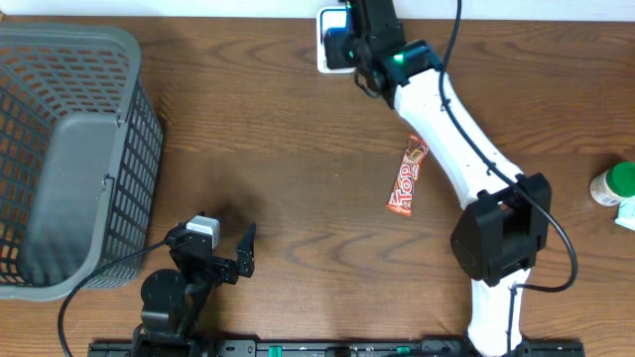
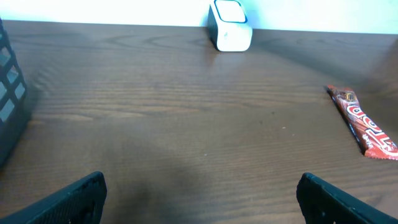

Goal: Scan the item barcode
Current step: 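Lift the tissue pack and hold it over the white scanner, then carry the tissue pack right and set it beside the bottle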

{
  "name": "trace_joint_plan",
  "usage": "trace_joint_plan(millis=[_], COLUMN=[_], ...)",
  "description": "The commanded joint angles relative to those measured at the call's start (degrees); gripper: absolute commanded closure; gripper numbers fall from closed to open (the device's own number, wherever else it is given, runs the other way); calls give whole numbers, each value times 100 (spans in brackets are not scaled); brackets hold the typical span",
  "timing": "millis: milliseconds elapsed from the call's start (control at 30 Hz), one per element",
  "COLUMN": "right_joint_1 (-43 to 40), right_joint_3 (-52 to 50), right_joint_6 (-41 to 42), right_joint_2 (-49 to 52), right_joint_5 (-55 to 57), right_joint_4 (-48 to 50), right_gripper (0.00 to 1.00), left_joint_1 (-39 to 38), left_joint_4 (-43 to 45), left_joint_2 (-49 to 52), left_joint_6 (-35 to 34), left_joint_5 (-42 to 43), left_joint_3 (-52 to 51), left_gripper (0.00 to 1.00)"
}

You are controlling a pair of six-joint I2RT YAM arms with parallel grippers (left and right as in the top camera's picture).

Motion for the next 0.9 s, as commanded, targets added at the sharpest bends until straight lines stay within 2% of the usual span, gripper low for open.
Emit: trace_joint_plan(millis=[0,233,400,700,800,867], right_joint_1=[-7,-221,-262,-262,-262,-280], right_joint_3=[-15,-15,-15,4,105,105], right_joint_6=[-326,-332,-352,-321,-323,-323], right_joint_2=[442,1543,2175,2420,2026,1517], right_joint_5=[1075,1093,1069,1064,1049,1049], right_joint_4=[1045,3386,4124,4098,3578,2933], right_gripper=[60,52,51,52,55,62], left_joint_1=[9,9,9,9,9,9], left_joint_4=[-140,-140,-140,-140,-140,-140], left_joint_2=[-28,-28,-28,-28,-28,-28], left_joint_6=[-28,-28,-28,-28,-28,-28], left_joint_5=[52,52,52,52,52,52], left_joint_3=[-85,-87,-87,-87,-85,-87], left_gripper=[2,2,2,2,2,2])
